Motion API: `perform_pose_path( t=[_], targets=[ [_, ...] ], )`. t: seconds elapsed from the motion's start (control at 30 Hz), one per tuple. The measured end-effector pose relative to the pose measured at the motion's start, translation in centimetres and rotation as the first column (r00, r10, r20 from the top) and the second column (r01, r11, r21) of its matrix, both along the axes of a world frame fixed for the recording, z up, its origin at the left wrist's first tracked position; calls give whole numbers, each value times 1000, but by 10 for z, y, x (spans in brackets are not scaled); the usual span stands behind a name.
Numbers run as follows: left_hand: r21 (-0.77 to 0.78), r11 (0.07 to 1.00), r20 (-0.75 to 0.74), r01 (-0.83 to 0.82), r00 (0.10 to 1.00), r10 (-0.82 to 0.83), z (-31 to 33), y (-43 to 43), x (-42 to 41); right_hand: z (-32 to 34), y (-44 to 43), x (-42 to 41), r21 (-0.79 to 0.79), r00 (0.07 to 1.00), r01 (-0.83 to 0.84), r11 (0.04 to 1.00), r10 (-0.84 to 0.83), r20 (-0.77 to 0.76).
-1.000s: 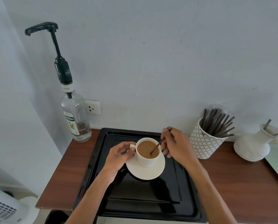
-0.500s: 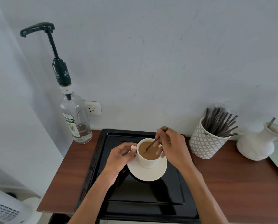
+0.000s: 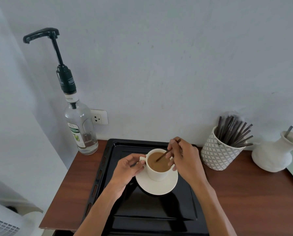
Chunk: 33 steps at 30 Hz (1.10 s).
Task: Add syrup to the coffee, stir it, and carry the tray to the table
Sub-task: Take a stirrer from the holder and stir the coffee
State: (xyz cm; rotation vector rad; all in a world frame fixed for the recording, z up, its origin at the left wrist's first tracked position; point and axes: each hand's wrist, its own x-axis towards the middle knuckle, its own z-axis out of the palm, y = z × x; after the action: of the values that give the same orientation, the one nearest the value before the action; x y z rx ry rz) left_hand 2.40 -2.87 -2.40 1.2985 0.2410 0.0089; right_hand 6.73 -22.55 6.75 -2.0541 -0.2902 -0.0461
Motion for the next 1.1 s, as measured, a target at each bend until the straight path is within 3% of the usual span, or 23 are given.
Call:
perform_pose_path(
  t=[0.2, 0.37, 0.63, 0.8, 1.0, 1.1],
  targets=[
    [-20, 1000, 17, 12, 1000, -12, 0, 1, -1, 5, -21, 2, -214, 982, 96, 972, -58, 178],
    [-11, 1000, 10, 6, 1000, -6, 2, 0, -2, -2, -10, -5, -86, 999, -7, 996, 10, 39],
    [13, 1000, -7, 3, 1000, -3, 3, 1, -2, 3, -22, -2, -226, 978, 153, 962, -115, 175],
    [15, 1000, -4, -3, 1000, 3, 3, 0, -2, -1, -7, -9, -64, 1000, -11, 998, 12, 15],
    [20, 1000, -9, -1, 1000, 1, 3, 0, -2, 7, -10, 0, -215, 969, 147, 966, -97, 225],
    [17, 1000, -8, -5, 1000, 5, 3, -2, -3, 4, -17, -3, -221, 968, 172, 960, -124, 217]
  ],
)
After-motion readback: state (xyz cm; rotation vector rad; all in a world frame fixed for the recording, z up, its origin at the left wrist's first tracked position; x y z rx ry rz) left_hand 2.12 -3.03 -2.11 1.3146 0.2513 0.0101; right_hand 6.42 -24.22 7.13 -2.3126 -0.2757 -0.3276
